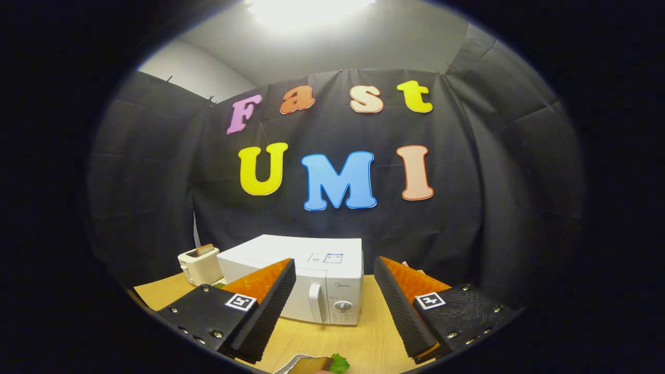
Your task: Open the microwave, put the food inside, and close the microwave door.
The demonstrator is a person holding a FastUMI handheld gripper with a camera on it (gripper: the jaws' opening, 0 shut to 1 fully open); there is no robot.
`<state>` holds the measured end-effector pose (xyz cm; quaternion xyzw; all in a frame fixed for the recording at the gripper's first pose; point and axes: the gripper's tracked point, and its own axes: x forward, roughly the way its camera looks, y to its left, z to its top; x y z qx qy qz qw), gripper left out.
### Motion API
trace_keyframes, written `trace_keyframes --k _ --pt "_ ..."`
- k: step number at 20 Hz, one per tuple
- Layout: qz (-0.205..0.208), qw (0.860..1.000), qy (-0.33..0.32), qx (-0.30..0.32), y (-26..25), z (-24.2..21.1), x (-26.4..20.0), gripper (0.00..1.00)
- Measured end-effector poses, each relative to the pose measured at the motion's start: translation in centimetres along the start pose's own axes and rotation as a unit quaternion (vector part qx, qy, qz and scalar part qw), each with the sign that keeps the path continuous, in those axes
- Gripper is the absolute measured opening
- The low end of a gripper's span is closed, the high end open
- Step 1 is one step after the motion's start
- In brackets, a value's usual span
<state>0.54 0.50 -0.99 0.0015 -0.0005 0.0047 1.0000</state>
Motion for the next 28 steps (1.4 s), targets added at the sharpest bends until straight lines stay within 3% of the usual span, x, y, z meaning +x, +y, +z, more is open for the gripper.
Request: trace_keyframes --k 5,12,18,23,26,28 --pt "0.013 1.000 -0.007 0.015 1.4 -1.3 1.7 0.96" --pt "-0.017 0.999 -0.016 -0.034 3.6 -6.9 7.4 0.96" --pt "-0.025 0.997 0.056 -0.047 5.2 -13.3 11.9 0.96" --pt "-0.031 0.992 0.122 0.014 5.2 -17.3 15.0 0.89" --pt "-0.040 0.991 0.131 0.009 4.9 -18.1 16.5 0.84" --pt "-0.044 0.990 0.135 0.011 4.6 -18.6 17.2 0.60"
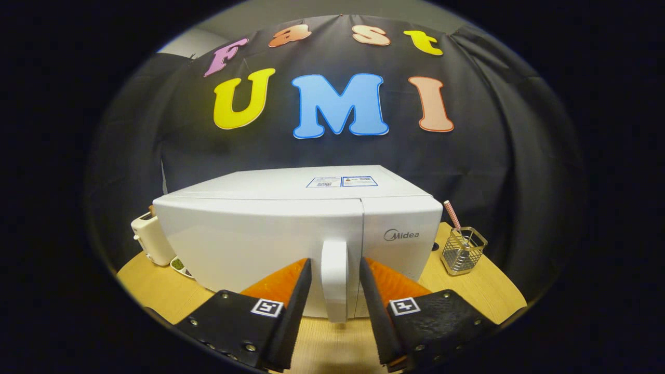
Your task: Open the microwave, put the food inside, and close the microwave door.
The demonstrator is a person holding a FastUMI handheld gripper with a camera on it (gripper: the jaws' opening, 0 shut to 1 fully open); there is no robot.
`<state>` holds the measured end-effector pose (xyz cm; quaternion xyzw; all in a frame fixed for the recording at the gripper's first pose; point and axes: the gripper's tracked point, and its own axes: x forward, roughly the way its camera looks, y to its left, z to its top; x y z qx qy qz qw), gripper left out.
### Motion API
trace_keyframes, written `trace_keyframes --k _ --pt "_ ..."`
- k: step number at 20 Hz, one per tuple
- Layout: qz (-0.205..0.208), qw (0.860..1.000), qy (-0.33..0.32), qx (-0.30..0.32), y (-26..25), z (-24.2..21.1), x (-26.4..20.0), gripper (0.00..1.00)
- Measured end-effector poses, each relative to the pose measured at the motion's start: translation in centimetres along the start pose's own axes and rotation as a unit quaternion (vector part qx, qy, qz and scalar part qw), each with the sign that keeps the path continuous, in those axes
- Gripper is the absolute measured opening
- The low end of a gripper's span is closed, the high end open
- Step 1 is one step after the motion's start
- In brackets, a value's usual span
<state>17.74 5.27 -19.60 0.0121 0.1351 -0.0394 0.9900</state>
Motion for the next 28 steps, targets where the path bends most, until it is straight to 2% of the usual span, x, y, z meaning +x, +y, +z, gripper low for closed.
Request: trace_keyframes --k 1,2,3,4,5,7,9,10,13,15,20,21,22,23,28 --pt "-0.005 1.000 0.002 0.007 -0.1 -0.3 0.2 0.53" --pt "-0.007 1.000 0.001 0.011 0.0 -0.4 0.3 0.40" --pt "-0.005 1.000 0.002 0.011 0.4 -0.1 -0.6 0.39" --pt "-0.005 1.000 -0.001 0.006 0.3 -0.2 0.2 0.29" --pt "-0.006 1.000 0.002 0.008 0.1 -0.4 0.3 0.29" --pt "-0.012 1.000 0.002 0.018 0.2 -0.3 0.1 0.14" --pt "-0.018 1.000 0.001 0.010 0.3 -0.4 0.0 0.14" --pt "-0.019 1.000 0.004 0.009 0.3 -0.6 0.0 0.09" --pt "-0.021 0.999 0.009 0.023 0.6 -0.7 -1.4 0.09" --pt "-0.023 1.000 0.007 0.006 1.3 -1.6 -3.8 0.08" --pt "-0.003 1.000 0.011 0.021 3.1 -2.9 -8.2 0.11" --pt "0.003 1.000 0.011 0.025 3.6 -3.2 -9.0 0.12" --pt "0.014 0.999 0.011 0.028 4.2 -3.4 -10.1 0.19" --pt "0.028 0.999 0.011 0.030 4.9 -3.7 -10.8 0.22" --pt "0.092 0.996 0.009 0.017 7.8 -4.9 -14.7 0.25"
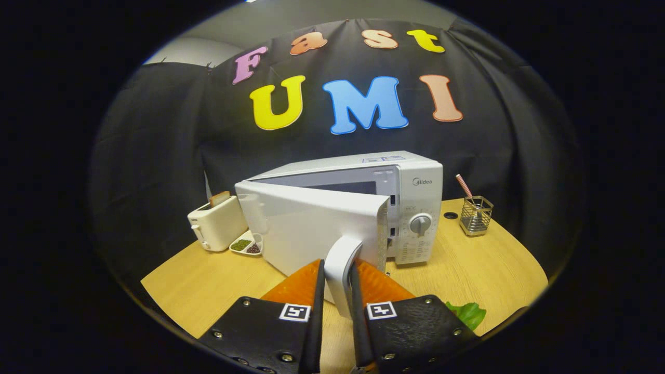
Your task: Open the microwave, put the food inside, and close the microwave door.
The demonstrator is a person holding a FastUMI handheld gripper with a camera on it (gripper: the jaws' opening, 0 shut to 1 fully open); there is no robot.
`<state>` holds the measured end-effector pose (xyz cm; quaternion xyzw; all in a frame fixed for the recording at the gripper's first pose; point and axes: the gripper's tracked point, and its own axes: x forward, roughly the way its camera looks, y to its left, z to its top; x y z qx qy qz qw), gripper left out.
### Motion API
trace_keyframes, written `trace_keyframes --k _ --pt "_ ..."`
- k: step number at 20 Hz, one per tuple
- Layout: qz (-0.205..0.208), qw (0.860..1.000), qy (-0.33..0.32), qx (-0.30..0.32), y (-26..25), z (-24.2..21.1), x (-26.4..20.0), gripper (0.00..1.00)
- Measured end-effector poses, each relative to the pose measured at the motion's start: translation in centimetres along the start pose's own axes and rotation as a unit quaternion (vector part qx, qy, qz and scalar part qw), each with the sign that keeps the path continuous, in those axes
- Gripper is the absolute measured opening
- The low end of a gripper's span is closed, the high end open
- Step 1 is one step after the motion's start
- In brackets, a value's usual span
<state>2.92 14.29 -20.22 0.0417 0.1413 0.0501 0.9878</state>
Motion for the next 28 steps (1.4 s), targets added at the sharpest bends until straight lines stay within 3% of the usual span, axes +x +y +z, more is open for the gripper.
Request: trace_keyframes --k 12,22,28 --pt "0.083 0.996 -0.002 -0.042 7.6 -2.7 -4.9 0.25" --pt "0.158 0.987 0.022 -0.030 14.3 -4.5 -7.7 0.27" --pt "0.181 0.983 0.032 -0.025 18.6 -5.4 -8.9 0.27"
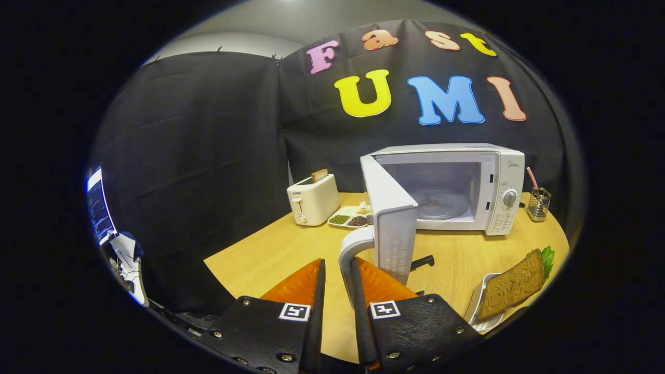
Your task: Open the microwave, put the food inside, and close the microwave door.
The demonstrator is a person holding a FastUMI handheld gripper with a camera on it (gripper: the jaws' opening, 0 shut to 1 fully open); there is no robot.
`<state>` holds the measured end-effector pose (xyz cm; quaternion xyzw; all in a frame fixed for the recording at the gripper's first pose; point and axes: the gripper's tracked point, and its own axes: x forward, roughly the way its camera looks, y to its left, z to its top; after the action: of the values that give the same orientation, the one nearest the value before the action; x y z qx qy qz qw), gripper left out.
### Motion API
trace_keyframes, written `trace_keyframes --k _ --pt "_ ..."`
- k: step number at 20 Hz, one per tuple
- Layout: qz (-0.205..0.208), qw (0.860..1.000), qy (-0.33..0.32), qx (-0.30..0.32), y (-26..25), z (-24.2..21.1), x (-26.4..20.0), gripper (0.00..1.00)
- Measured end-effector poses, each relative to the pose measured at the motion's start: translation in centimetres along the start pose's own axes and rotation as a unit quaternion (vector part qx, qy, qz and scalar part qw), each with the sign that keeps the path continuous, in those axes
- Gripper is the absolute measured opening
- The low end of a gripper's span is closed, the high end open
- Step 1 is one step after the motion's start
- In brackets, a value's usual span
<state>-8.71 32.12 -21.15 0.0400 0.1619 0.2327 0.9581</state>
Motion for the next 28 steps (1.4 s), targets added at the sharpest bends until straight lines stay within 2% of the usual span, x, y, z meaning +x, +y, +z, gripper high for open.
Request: trace_keyframes --k 7,10,18,23,26,27,28 --pt "0.060 0.998 0.019 0.006 5.8 -0.6 2.1 0.27" --pt "0.092 0.995 0.028 0.012 8.3 -0.8 3.4 0.21" --pt "0.170 0.985 0.024 -0.013 14.1 -0.4 6.9 0.21" --pt "0.204 0.978 0.018 -0.041 17.1 -0.2 9.0 0.22" --pt "0.221 0.974 0.002 -0.048 18.0 0.8 8.3 0.38" --pt "0.231 0.972 -0.004 -0.048 18.3 1.1 7.8 0.39" --pt "0.235 0.971 -0.009 -0.045 18.1 1.6 6.9 0.48"
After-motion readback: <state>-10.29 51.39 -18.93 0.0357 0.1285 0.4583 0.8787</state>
